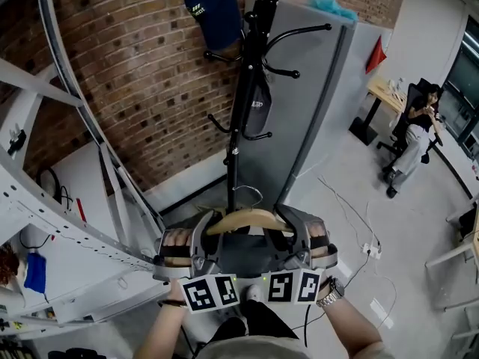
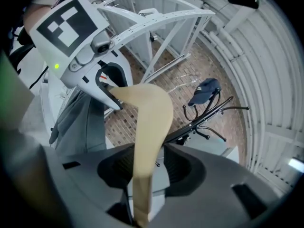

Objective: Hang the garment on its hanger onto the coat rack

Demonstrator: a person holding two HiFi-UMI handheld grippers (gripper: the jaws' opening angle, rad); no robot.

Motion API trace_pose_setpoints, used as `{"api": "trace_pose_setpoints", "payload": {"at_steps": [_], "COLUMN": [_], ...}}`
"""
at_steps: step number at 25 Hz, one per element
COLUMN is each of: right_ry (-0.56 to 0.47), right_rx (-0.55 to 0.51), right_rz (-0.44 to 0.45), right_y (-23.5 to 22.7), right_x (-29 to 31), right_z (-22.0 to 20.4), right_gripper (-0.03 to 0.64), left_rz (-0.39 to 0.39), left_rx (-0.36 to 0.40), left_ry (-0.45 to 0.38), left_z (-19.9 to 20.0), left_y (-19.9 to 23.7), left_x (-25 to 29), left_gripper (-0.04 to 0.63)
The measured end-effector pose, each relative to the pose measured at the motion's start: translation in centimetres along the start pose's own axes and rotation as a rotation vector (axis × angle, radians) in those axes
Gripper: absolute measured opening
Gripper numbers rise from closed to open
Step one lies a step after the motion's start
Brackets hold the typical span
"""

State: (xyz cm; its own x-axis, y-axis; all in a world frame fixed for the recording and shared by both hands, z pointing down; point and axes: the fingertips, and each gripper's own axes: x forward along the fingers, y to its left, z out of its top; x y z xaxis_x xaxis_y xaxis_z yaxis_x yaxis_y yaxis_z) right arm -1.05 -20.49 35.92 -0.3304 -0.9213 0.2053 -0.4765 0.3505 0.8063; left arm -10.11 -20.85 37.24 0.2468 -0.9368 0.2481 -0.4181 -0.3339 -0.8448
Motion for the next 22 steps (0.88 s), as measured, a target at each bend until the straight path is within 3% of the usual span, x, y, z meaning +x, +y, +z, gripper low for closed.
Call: {"api": "trace_pose_setpoints", "payload": {"at_steps": [10, 22], "right_ry": [0.003, -0.004], "right_rx": [0.022, 0.033], "right_rz": [0.055, 0.064], "right_y": [1.4, 2.9], "right_x": [6.1, 14.2], "right_z": [-2.9, -6.4], "right_gripper": [0.156, 0.156], "left_rz": [-0.040, -0.018], "left_rx": [0.005, 0.028], "left_ry": [0.072, 0.117], "left_z": [-2.9, -6.4], "left_y": [-1.5, -2.6], "left_x": [6.0, 14.0], "left_gripper": [0.112, 0.112]}}
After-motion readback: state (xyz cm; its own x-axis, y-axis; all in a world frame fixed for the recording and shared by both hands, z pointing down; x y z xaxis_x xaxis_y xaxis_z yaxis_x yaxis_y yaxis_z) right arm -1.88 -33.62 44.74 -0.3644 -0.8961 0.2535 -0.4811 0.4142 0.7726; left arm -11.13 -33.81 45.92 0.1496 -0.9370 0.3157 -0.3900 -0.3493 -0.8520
